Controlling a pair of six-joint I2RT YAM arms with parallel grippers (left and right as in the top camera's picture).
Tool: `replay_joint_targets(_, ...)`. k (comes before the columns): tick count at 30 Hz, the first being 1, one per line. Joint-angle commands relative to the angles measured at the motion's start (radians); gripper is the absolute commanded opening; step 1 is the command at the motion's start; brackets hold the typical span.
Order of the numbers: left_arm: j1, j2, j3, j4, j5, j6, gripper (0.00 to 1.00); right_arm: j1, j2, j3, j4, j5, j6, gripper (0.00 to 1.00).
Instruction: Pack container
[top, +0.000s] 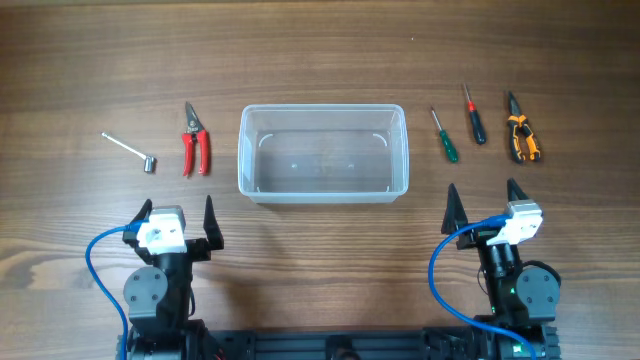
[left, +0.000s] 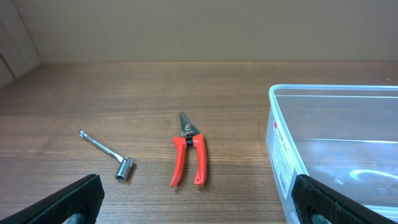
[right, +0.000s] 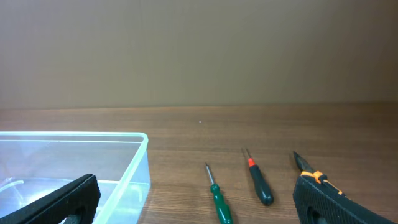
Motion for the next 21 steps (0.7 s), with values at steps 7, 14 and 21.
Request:
replay_joint_targets(7, 0.006, -0.011, -0.009, 0.002, 0.019, 0.023, 1.00, -0.005, -0.016, -0.002, 0.007, -0.012, -0.007, 1.00)
replay_joint_targets(14, 0.006, -0.011, -0.009, 0.002, 0.019, 0.023, 1.00, -0.005, -0.016, -0.002, 0.036, -0.017, 0.030, 1.00)
replay_joint_targets(21, 0.006, -0.011, -0.009, 0.002, 0.019, 0.023, 1.00, -0.005, 0.037, 0.036, 0.037, -0.007, 0.050, 1.00)
